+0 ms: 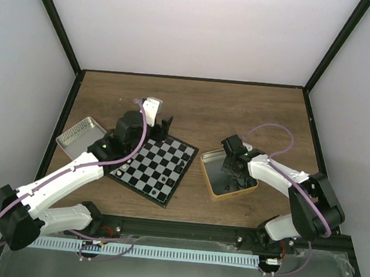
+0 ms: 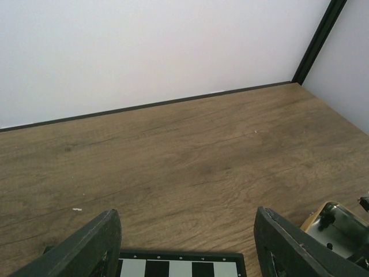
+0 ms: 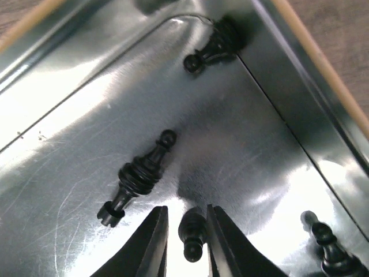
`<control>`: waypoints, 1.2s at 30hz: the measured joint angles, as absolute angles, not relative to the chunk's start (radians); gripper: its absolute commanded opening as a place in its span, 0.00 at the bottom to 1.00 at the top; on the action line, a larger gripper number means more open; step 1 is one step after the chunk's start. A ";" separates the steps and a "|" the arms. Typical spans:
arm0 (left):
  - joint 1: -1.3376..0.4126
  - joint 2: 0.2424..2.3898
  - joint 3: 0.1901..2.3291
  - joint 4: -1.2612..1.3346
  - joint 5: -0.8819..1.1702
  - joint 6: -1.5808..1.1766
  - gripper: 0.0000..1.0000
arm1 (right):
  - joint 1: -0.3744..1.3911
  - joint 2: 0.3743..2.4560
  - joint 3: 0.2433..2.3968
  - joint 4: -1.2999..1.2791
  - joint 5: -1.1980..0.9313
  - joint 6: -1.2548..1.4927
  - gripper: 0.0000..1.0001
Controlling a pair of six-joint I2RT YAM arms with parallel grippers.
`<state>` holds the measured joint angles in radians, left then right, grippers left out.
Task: Set up the chess pieces on the board
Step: Pick up the chess piece from the storage box, then place the chess piece on the chessboard.
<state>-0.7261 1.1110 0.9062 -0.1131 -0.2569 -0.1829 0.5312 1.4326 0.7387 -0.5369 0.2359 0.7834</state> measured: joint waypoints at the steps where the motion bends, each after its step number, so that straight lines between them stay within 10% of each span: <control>1: -0.726 1.111 0.906 -0.113 -0.257 -0.183 0.65 | 0.531 1.433 0.739 -0.543 0.236 0.782 0.18; 9: -0.726 1.119 0.906 -0.113 -0.257 -0.183 0.65 | 0.531 1.452 0.746 -0.559 0.232 0.778 0.01; 36: -0.726 0.891 0.878 -0.074 -0.578 -0.190 0.66 | 0.767 1.644 1.298 -0.650 0.153 0.630 0.01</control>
